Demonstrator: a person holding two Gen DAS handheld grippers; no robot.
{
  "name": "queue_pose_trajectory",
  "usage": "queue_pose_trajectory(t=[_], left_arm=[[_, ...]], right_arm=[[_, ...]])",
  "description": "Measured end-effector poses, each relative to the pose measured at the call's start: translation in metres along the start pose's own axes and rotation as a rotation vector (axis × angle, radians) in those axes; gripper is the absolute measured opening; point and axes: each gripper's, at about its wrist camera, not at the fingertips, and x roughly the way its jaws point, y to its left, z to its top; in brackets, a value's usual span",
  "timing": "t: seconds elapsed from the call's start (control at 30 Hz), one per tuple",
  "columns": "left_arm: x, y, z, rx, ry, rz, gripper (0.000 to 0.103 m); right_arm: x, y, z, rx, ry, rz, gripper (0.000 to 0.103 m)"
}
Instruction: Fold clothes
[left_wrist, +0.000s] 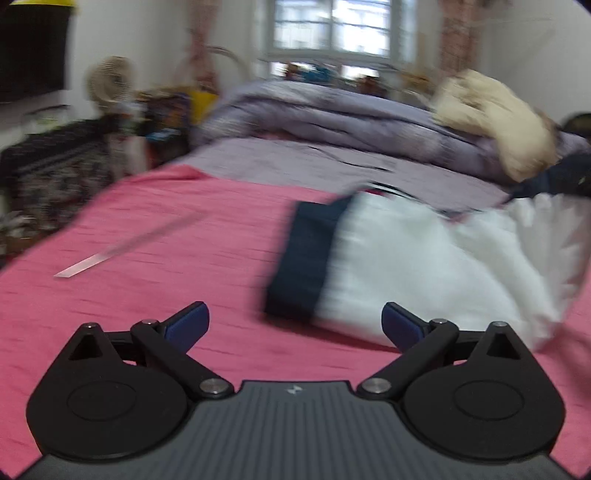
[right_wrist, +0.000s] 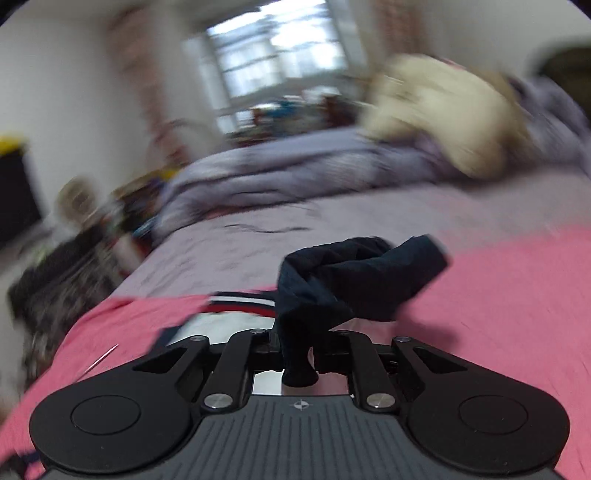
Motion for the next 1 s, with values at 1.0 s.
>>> queue_pose_trajectory(t=[1.0], left_arm=[[-0.016,0.132,-0.015,-0.238,-0.093,0.090,0.103]], right_arm=[[0.105,0.200,-0.115,-0.601,0.268,0.221,0.047]])
